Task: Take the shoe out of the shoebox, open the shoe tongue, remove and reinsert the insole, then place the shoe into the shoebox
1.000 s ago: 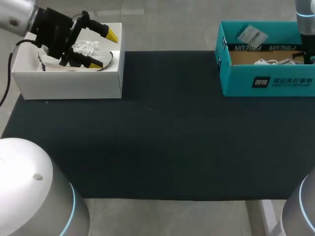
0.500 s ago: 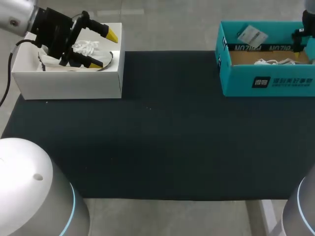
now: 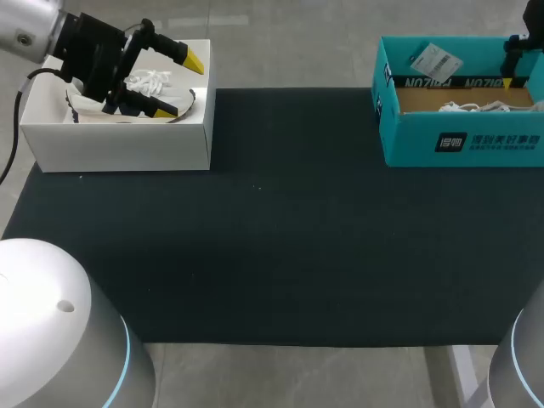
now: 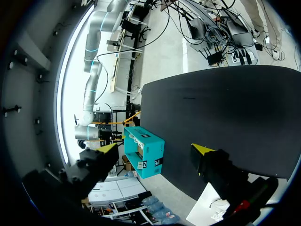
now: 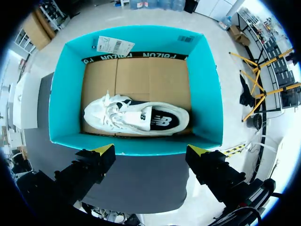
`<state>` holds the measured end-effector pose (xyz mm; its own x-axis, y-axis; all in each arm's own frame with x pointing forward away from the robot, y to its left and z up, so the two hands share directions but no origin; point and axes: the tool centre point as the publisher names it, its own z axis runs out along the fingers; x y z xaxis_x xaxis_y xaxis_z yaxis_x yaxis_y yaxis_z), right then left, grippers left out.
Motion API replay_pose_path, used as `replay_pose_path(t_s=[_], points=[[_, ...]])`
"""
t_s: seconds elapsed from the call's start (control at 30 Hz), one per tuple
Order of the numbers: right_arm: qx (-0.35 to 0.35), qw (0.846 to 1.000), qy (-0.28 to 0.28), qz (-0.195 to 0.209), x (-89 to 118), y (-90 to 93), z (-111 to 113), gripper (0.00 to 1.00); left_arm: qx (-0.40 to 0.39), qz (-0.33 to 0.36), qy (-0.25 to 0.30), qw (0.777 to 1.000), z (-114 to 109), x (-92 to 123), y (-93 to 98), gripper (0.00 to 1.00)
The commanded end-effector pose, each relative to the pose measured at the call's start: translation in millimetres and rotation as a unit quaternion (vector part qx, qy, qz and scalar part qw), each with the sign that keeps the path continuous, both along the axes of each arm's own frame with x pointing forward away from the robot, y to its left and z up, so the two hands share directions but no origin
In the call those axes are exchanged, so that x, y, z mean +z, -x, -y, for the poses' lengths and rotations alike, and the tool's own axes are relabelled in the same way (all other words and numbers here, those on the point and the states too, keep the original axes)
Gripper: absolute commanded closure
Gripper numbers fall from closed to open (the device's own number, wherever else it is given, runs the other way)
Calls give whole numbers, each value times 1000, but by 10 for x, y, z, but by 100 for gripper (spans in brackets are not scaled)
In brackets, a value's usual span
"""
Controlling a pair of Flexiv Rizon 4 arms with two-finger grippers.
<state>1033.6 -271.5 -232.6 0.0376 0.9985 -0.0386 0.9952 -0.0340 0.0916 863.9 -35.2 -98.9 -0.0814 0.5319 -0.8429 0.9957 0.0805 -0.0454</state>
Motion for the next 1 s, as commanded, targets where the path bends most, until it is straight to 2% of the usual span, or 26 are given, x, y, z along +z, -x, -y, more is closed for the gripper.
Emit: replay_pose_path(t_s=[0.03, 0.1, 0.23, 0.47, 0.57, 0.6, 0.7, 0.77, 0.83, 0.87, 1.0], points=[[-5, 1000, -11, 26, 258, 160, -32, 0, 0, 0, -2, 1000, 2, 4, -5, 0], [-6, 1000, -13, 25, 371, 185, -47, 0, 0, 0, -2, 1000, 2, 4, -5, 0], [-6, 1000, -10, 20, 465, 209, -64, 0, 0, 0, -2, 1000, 2, 4, -5, 0], [-6, 1000, -10, 20, 465, 209, -64, 0, 0, 0, -2, 1000, 2, 4, -5, 0], [-6, 1000, -10, 20, 465, 209, -64, 0, -65, 26, -22, 997, -127, -20, -57, 0], [-6, 1000, -10, 20, 465, 209, -64, 0, -108, 52, -42, 992, -229, -45, -69, 0], [-6, 1000, -10, 20, 465, 209, -64, 0, -133, 80, -95, 983, -465, -64, -218, 0], [-6, 1000, -10, 20, 465, 209, -64, 0, -140, 84, -93, 982, -577, -3, -330, 0], [-6, 1000, -10, 20, 465, 209, -64, 0, -141, 99, -121, 978, -664, 31, -447, 0], [-6, 1000, -10, 20, 465, 209, -64, 0, -143, 100, -118, 978, -703, 49, -507, 0], [-6, 1000, -10, 20, 465, 209, -64, 0, -127, 93, -170, 973, -869, -7, -751, 0]])
